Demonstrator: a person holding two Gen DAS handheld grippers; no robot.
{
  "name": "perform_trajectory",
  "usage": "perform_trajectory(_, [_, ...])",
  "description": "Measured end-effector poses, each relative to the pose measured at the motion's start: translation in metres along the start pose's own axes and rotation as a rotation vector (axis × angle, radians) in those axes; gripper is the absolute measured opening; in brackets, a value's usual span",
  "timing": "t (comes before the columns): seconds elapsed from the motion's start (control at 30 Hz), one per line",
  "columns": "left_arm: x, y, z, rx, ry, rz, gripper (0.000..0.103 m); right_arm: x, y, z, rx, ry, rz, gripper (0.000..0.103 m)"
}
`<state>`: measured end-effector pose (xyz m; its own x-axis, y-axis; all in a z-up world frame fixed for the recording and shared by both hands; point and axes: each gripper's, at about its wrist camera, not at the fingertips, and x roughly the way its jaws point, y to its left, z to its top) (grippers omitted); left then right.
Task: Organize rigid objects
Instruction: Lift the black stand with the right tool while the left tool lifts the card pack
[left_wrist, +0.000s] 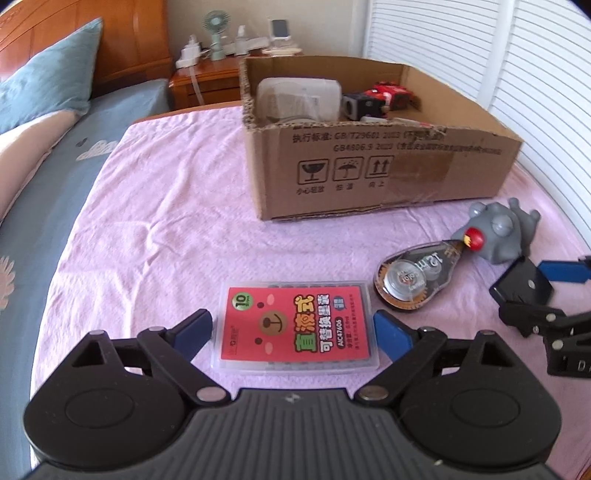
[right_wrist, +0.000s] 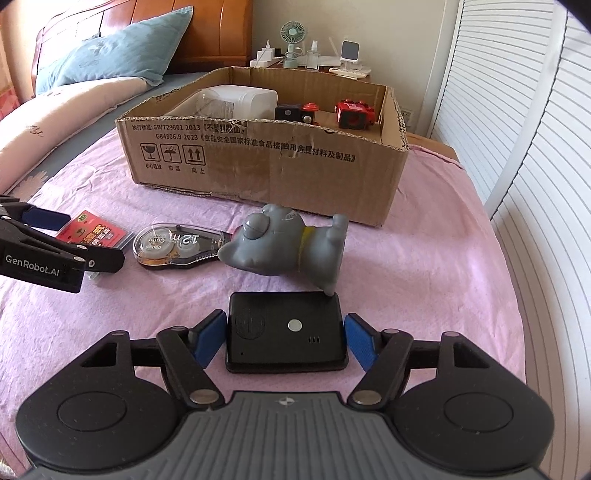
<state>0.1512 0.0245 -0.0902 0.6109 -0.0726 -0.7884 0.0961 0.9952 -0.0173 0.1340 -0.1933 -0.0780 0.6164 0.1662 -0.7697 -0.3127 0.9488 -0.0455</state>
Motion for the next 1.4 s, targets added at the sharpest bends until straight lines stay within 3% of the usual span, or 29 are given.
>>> perform_trajectory(0.47, [0.001,-0.004,-0.003,-0.008,-0.033,0.007,0.094,0.002,-0.002,0.001,-0.009,0.003,0.029,0.078])
perform_trajectory(0.57, [0.000,-0.003,-0.002,0.008,-0.032,-0.011,0.091,0.001,-0.001,0.002,-0.016,0.001,0.024,0.074])
perform_trajectory(0.93, [-0.012,0.003,-0.003,0.068,0.013,-0.095,0.091,-0.014,-0.002,-0.003,-0.044,0.014,0.047,0.074])
perform_trajectory(1.4, [-0.041,-0.002,0.008,0.133,0.001,-0.155,0.091,-0.039,-0.020,0.008,-0.034,-0.017,0.067,0.074])
